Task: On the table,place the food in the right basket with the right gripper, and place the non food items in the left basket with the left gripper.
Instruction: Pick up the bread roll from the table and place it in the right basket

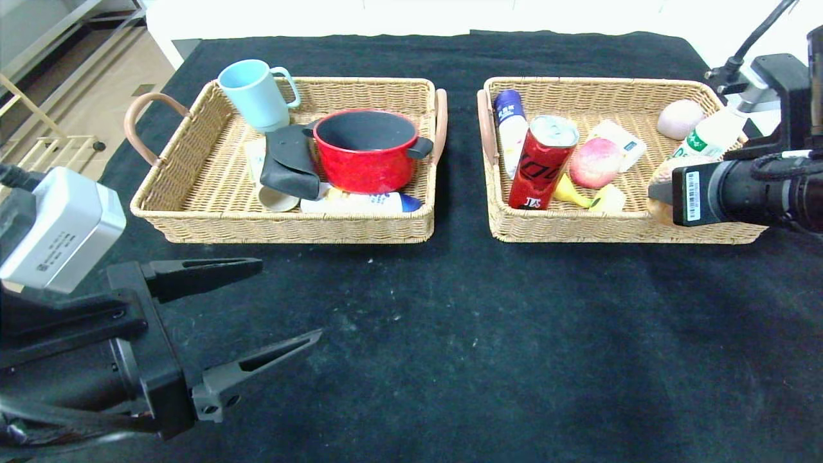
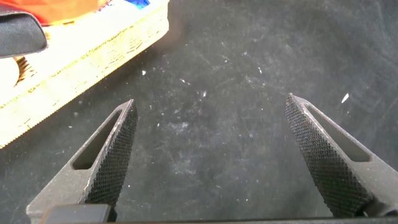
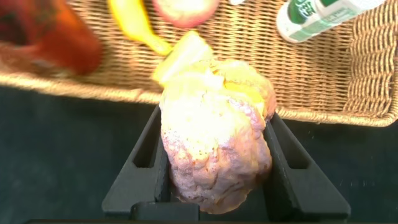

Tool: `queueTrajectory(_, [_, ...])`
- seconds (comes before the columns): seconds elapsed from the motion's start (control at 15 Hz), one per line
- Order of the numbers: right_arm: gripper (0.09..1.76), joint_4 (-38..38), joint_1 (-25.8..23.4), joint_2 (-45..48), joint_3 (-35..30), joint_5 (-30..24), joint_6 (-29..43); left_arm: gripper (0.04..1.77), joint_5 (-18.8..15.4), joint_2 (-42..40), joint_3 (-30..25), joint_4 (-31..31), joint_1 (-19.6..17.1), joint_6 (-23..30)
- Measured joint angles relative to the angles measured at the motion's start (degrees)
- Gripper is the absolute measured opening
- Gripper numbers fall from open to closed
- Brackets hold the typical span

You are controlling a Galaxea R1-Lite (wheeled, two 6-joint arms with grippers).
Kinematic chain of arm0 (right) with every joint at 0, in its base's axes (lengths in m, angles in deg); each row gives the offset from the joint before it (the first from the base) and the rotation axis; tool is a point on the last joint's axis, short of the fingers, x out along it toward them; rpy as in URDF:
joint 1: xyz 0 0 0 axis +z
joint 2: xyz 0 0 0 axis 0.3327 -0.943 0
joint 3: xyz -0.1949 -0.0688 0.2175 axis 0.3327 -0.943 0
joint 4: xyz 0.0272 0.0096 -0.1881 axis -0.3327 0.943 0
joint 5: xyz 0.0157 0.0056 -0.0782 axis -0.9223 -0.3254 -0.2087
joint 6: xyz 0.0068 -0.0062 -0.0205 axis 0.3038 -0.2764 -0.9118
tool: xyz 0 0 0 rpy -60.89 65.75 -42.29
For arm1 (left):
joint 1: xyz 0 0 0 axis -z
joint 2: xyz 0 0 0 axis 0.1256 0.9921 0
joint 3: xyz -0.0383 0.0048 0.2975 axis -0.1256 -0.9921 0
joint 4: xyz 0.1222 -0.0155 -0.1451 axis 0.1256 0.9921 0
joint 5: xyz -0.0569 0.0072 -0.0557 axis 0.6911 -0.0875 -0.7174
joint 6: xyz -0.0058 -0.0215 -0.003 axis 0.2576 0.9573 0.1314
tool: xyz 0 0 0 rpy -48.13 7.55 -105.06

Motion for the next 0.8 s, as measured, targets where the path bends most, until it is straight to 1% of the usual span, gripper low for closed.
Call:
queueTrajectory(0.33, [0.85,-7.89,-2.45,-2.91,0.06,0.22,-1.23,1.72,0.11,-0.48,0.04,0.0,-0.06,0.0])
queueTrajectory(0.6, [0.85,-16.58,-4.55,-5.51,0.78,0.34,-2.26,1.72,0.06,-0.83,0.04,0.07,-0.06,-0.05])
queueTrajectory(0.8, [0.85,-19.64,-5.38,-7.0,1.13,0.37,-3.62,1.72,0.09,-0.83,0.04,0.02,-0.06,0.0])
